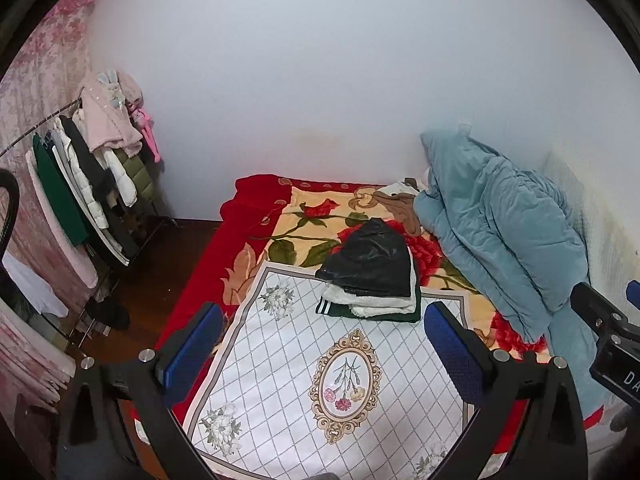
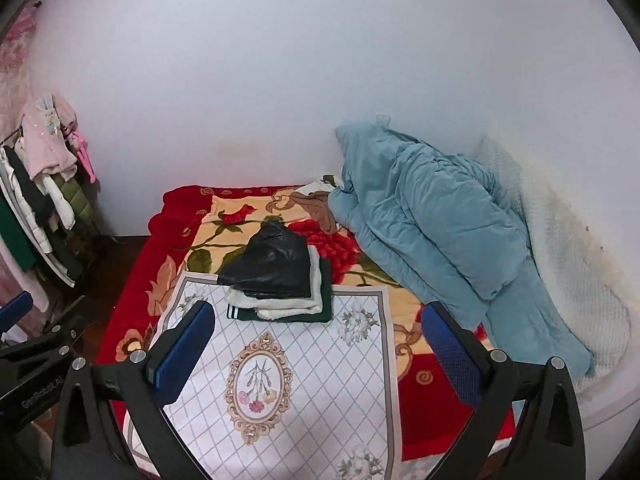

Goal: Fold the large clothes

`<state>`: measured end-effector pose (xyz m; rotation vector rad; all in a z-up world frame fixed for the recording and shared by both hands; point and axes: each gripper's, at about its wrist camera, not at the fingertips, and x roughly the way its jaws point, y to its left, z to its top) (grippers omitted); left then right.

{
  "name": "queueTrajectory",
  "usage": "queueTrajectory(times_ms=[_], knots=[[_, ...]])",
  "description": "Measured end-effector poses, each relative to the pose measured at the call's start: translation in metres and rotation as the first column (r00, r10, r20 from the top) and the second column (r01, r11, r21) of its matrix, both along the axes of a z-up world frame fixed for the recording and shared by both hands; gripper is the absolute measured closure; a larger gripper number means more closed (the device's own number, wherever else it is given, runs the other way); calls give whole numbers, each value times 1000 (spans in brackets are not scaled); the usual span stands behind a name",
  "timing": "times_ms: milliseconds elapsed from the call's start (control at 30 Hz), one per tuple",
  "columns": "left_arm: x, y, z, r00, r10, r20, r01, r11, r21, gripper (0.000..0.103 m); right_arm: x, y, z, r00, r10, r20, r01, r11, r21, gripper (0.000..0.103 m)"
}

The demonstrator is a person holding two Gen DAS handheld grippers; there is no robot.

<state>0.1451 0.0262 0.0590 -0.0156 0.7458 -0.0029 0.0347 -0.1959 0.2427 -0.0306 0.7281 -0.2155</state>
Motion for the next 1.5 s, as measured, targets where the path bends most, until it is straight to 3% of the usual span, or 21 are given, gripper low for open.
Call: queueTrajectory(times_ms=[1500], knots=[[-12, 1, 15, 1000, 18, 25, -18, 1000, 2, 0, 10, -3, 4, 999, 53, 2, -52, 999, -5, 0]])
